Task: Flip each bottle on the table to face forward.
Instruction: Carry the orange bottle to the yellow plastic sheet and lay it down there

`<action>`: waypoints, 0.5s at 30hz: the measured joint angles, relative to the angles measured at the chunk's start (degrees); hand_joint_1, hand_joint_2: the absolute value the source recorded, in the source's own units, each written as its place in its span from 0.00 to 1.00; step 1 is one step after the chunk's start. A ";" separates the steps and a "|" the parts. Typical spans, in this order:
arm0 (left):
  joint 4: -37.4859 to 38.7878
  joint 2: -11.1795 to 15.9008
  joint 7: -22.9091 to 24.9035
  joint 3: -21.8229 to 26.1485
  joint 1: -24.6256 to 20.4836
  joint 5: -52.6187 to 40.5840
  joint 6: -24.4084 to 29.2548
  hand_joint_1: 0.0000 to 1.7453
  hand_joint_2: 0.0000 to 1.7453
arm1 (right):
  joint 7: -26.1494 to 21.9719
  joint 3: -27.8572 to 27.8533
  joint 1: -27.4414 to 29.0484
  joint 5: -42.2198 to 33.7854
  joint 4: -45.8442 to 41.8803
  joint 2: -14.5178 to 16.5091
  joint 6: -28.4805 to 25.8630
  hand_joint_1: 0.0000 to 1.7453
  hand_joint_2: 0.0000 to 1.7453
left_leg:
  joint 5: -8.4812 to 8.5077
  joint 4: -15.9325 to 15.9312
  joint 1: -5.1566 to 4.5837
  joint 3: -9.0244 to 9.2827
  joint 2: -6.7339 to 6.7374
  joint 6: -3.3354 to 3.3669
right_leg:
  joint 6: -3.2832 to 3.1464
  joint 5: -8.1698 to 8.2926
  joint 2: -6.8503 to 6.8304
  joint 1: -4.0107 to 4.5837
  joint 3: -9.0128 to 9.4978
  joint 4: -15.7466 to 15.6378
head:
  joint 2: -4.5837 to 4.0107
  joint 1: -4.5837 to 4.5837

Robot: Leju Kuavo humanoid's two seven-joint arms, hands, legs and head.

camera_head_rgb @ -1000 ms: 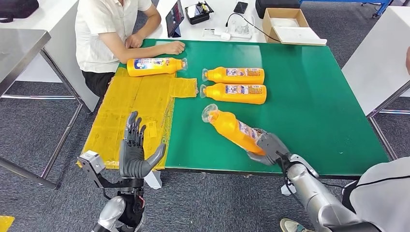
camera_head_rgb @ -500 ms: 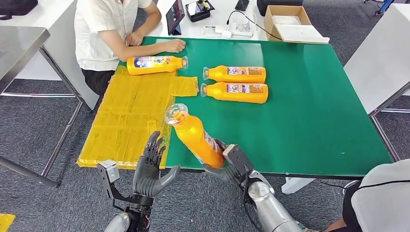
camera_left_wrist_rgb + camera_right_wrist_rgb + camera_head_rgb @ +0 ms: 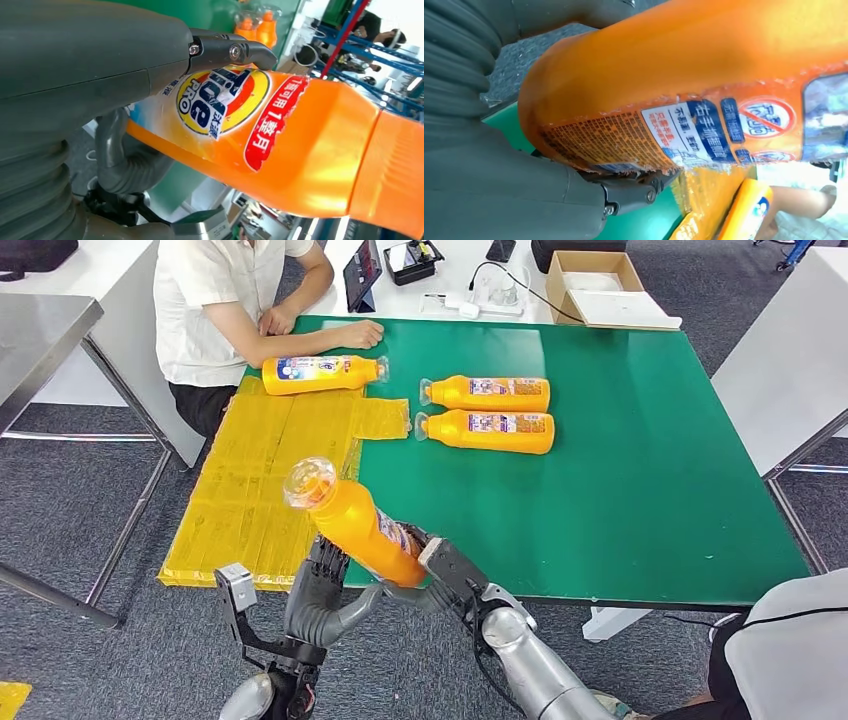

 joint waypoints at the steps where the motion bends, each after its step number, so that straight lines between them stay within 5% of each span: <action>1: 0.04 0.01 0.08 0.04 -0.11 0.14 -0.13 0.00 1.00 | -0.01 0.45 -0.28 0.08 0.15 -0.01 0.00 1.00 1.00 | 0.00 0.00 0.00 0.00 0.00 0.00 | 0.00 0.00 0.00 0.00 0.00 0.00 | 0.00 0.00; 15: 0.42 -1.35 -4.43 1.97 -1.94 -0.83 3.53 0.00 1.00 | -0.61 9.17 -3.68 2.91 2.20 -0.19 1.37 1.00 1.00 | 0.00 0.00 0.00 -0.01 0.04 0.00 | 0.00 0.00 0.01 0.00 -0.04 -0.01 | 0.00 0.00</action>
